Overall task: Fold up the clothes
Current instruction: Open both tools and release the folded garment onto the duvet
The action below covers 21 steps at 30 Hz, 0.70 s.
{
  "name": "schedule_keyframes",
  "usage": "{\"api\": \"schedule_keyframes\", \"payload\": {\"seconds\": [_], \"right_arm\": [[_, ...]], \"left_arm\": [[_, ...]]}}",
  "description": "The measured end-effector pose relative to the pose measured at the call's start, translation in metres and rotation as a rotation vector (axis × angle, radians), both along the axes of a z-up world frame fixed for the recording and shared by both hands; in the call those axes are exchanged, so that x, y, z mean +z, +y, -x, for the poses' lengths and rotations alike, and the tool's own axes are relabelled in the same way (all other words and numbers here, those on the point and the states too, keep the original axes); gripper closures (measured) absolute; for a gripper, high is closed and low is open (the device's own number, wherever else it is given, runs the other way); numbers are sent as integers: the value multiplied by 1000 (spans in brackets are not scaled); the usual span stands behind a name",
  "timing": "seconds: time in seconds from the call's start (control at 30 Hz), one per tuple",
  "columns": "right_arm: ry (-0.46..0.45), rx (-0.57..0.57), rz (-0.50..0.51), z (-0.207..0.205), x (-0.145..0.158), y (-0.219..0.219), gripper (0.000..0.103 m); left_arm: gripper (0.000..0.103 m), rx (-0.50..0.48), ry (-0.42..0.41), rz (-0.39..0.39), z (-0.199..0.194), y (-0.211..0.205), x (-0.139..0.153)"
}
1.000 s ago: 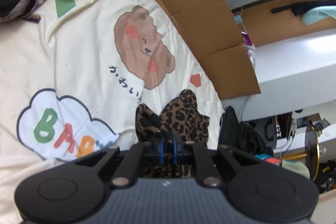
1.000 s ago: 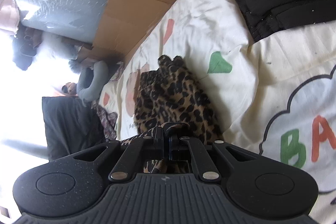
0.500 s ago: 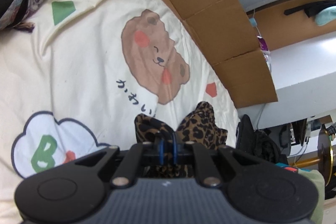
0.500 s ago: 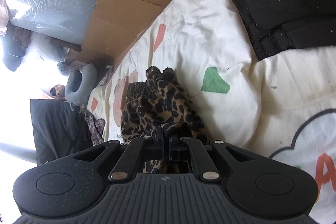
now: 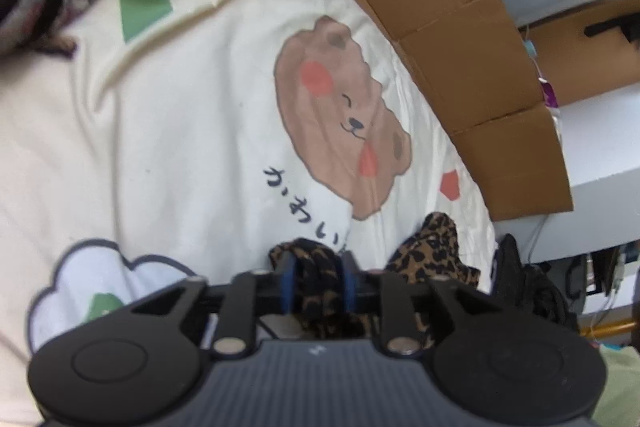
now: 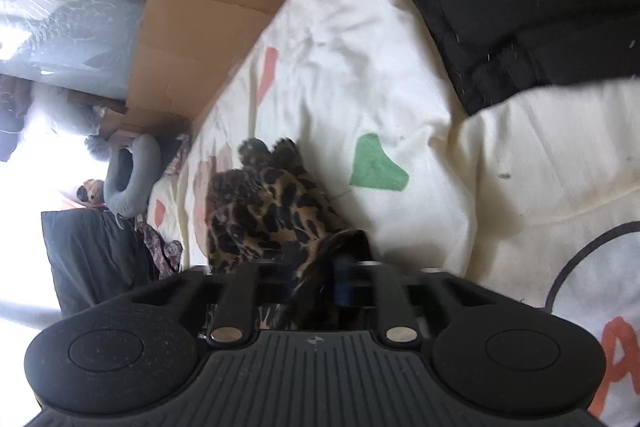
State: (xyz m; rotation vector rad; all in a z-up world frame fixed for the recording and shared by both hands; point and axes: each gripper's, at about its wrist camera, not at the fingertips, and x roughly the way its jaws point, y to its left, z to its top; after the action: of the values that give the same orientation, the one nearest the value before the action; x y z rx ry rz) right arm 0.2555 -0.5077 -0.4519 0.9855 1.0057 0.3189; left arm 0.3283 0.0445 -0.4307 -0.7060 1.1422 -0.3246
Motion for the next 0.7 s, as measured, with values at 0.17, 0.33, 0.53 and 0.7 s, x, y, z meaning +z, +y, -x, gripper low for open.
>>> {"api": "schedule_keyframes", "payload": {"seconds": [0.17, 0.33, 0.53, 0.7], "right_arm": [[-31, -32, -30, 17, 15, -9, 47], [-49, 23, -5, 33, 32, -2, 47], [-83, 111, 33, 49, 46, 16, 47], [-108, 163, 136, 52, 51, 40, 48]], "left_arm": [[51, -28, -26, -6, 12, -3, 20], [47, -52, -50, -17, 27, -14, 36], [47, -119, -50, -43, 43, -37, 43], [47, -192, -62, -92, 53, -59, 42]]}}
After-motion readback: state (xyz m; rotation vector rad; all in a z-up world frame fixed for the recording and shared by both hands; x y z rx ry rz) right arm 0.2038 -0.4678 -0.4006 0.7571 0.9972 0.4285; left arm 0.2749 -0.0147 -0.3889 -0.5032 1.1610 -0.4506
